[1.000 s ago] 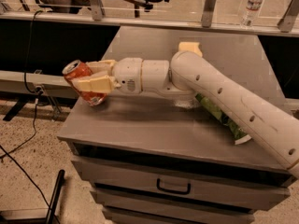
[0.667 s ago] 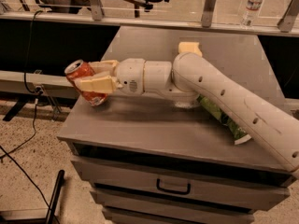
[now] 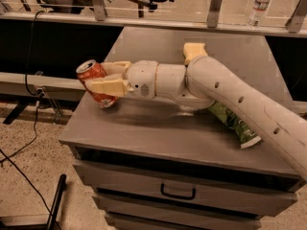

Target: Place coke can upright

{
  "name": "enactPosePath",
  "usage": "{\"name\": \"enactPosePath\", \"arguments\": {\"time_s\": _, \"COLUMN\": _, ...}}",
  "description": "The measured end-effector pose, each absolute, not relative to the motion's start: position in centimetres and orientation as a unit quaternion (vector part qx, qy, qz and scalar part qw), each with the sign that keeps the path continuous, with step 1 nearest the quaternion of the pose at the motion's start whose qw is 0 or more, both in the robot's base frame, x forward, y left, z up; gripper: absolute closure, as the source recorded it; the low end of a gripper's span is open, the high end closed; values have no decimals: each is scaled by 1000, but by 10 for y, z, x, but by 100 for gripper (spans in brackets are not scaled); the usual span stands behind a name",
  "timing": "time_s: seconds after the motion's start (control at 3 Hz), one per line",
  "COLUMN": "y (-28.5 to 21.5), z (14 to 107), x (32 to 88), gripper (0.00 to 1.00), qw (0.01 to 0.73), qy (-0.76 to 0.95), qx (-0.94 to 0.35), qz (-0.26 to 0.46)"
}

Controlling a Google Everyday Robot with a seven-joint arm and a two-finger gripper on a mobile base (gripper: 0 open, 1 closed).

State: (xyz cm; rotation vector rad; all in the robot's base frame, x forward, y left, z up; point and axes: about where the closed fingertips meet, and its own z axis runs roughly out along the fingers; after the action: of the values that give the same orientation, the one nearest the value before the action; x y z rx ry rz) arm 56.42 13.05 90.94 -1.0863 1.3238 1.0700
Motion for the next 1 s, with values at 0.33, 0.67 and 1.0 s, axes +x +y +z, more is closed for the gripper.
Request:
{"name": "enactPosePath", "arguments": {"time_s": 0.33, "y": 119, "z": 915, "x": 561, "gripper": 0, "qw": 542, "qy": 561, "qx": -453, "qz": 432}}
{"name": "enactPosePath", "arguments": {"time_s": 0.67, "y": 101, "z": 924, "x": 554, "gripper": 0, "qw": 557, "qy": 567, "qx": -448, "qz": 409}}
{"name": "enactPosePath", "arguments": {"time_s": 1.0, "y": 77, "z": 941, "x": 540, "gripper": 0, "qw": 572, "qy": 581, "qx": -449, "qz": 366}}
